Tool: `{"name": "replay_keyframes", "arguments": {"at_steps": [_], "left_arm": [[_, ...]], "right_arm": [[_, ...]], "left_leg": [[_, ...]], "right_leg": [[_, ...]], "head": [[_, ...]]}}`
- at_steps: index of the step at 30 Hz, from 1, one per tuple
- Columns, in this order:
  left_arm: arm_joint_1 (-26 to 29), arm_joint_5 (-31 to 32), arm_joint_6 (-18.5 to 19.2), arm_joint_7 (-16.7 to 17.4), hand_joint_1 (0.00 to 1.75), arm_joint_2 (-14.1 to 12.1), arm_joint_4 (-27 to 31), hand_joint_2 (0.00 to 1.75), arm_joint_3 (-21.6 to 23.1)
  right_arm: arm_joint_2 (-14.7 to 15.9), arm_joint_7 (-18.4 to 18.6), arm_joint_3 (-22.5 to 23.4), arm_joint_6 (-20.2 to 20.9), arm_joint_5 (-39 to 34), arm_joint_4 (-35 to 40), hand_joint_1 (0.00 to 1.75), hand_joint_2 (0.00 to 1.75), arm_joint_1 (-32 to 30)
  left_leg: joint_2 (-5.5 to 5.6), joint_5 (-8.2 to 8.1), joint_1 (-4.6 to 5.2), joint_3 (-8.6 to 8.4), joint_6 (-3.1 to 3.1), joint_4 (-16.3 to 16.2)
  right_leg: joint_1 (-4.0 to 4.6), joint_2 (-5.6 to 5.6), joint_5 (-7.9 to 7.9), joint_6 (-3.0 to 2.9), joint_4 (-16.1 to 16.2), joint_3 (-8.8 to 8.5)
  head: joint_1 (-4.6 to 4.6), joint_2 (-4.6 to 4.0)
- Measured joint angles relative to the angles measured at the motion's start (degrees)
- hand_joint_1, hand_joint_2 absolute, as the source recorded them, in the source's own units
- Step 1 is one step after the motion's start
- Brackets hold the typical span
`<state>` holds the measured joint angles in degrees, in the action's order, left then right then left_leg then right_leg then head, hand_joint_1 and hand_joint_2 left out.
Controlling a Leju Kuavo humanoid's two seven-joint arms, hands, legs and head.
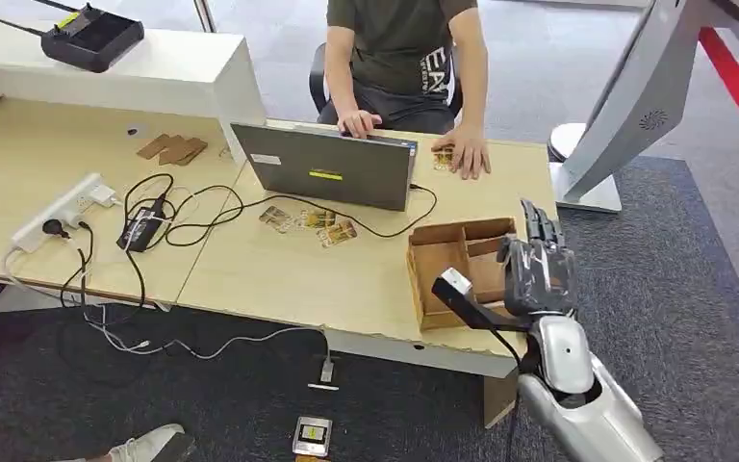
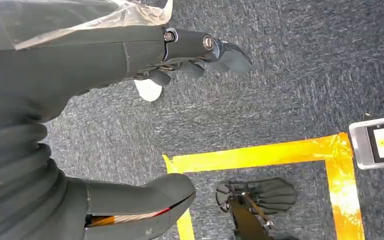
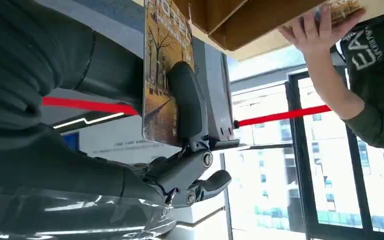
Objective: Pass the card to the sensor for recognition and then transmit it.
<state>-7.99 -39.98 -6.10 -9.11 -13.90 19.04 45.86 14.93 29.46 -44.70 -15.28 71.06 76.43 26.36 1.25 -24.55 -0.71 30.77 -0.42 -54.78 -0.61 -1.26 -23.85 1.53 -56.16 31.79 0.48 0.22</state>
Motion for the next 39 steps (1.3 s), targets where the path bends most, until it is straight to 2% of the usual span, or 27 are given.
{"name": "replay_keyframes", "arguments": {"at_steps": [7,11,16,24,31,39], "left_arm": [[-0.1,0.3,0.2,0.0,0.0,0.0,0.0,1.75,0.0],[-0.3,1.1,0.5,0.4,0.0,0.0,0.0,1.75,0.3],[-1.0,2.6,0.6,1.6,0.0,0.5,0.0,1.75,0.7],[-2.7,4.6,0.6,3.7,0.0,1.6,0.0,1.75,1.4],[-4.3,5.2,0.4,4.9,0.0,2.8,0.0,1.75,1.6],[-4.4,5.3,-0.8,5.0,0.0,4.1,-0.2,1.75,1.6]], "right_arm": [[0.1,-0.5,0.3,-0.7,0.1,0.4,1.69,1.75,0.0],[-0.3,-3.2,0.3,-1.5,-1.7,-0.4,1.71,1.75,0.8],[-3.2,-6.9,-0.4,-1.5,-7.1,-6.6,1.71,1.75,5.8],[-8.8,-8.8,-1.2,-4.0,-14.3,-19.4,1.71,1.75,13.4],[-11.9,-9.8,-1.5,-5.8,-15.3,-27.8,1.75,1.75,15.7],[-14.4,-11.4,-1.7,-7.8,-16.4,-33.9,1.75,1.75,17.1]], "left_leg": [[0.0,0.0,0.0,0.01,0.0,0.0],[0.0,0.0,0.0,0.05,0.0,0.0],[0.02,0.09,0.0,0.09,0.0,0.0],[0.05,0.15,-0.01,0.1,-0.04,0.0],[0.05,0.14,0.0,0.13,-0.04,0.0],[0.04,0.14,-0.01,0.12,-0.04,0.0]], "right_leg": [[0.0,0.0,0.0,0.0,0.0,0.0],[0.0,0.0,0.0,0.0,0.0,0.0],[0.0,0.01,0.06,-0.03,-0.1,0.05],[0.01,0.01,0.1,-0.02,-0.1,0.09],[0.0,0.01,0.1,-0.02,0.0,0.1],[0.0,0.01,0.1,-0.02,-0.1,0.11]], "head": [[0.0,0.0],[-0.02,0.0],[0.0,0.0],[-0.02,0.0],[0.0,0.0],[0.0,0.0]]}}
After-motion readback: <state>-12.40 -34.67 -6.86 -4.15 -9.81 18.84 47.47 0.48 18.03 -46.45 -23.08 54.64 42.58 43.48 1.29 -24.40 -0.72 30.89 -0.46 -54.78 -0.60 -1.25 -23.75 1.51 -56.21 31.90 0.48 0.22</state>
